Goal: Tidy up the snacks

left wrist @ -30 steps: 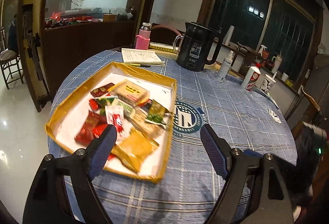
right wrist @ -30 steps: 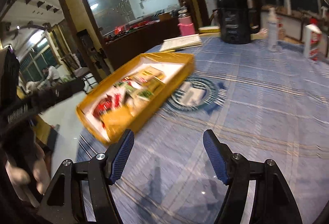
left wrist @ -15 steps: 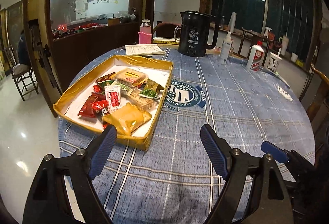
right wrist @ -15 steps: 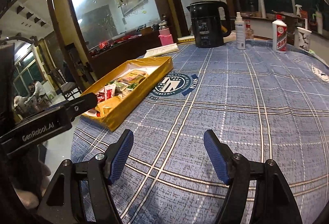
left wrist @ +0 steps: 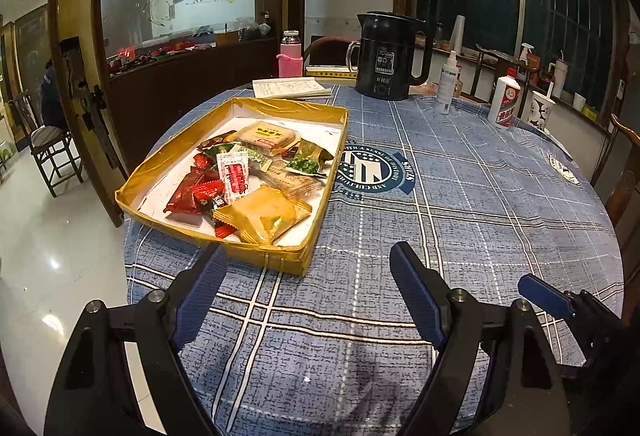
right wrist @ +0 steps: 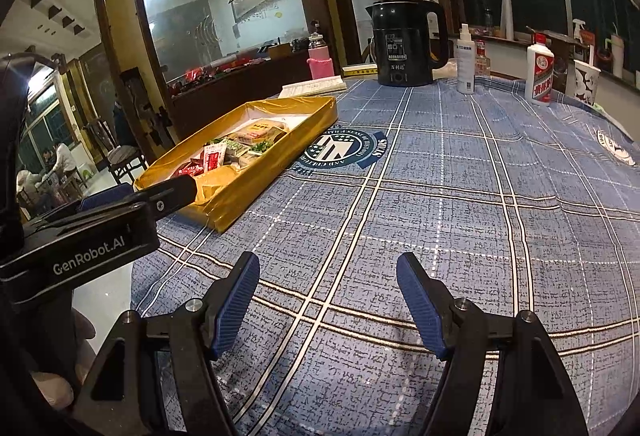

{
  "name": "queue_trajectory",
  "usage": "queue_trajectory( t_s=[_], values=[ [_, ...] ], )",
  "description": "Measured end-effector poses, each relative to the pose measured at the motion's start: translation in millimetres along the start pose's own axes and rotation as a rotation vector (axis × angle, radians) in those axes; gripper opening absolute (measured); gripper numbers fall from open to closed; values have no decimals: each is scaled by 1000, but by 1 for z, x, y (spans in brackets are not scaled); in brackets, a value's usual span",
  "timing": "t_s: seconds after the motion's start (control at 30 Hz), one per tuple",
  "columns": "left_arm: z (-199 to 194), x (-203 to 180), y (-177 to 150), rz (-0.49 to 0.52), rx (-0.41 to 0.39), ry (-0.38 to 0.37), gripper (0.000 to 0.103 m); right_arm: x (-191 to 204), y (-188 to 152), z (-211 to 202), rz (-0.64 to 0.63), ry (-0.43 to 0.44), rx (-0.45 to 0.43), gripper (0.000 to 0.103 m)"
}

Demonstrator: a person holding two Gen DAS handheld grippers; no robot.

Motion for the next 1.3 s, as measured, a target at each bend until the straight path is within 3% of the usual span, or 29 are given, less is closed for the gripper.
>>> queue_trajectory(
  t_s=[0.8,0.9,1.03,1.17,1.3],
  values=[
    [34,48,-10,-72,62,5,84,33,1,53,-31,25,88,74],
    [27,50,-5,-60,21,40,84,35,1,51,-42,30,80,74],
    [-16,55,22,-50,-193,107,84,39,7,43,-78,38,47,74],
    [-52,55,37,-42,-342,97,103,42,14,36,-103,53,20,74],
    [-45,57,37,-30,-283,95,103,44,14,36,-107,74,20,74]
  ],
)
Point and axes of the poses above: each gripper's, at about its wrist camera, not at the fingertips, and z roughly the way its jaws point, x to its left, y to its top, the point moved 10 cm from there along z, roughly the way its jaws point, and after that the axes turned 4 degrees about -x, right-handed, at the moved point
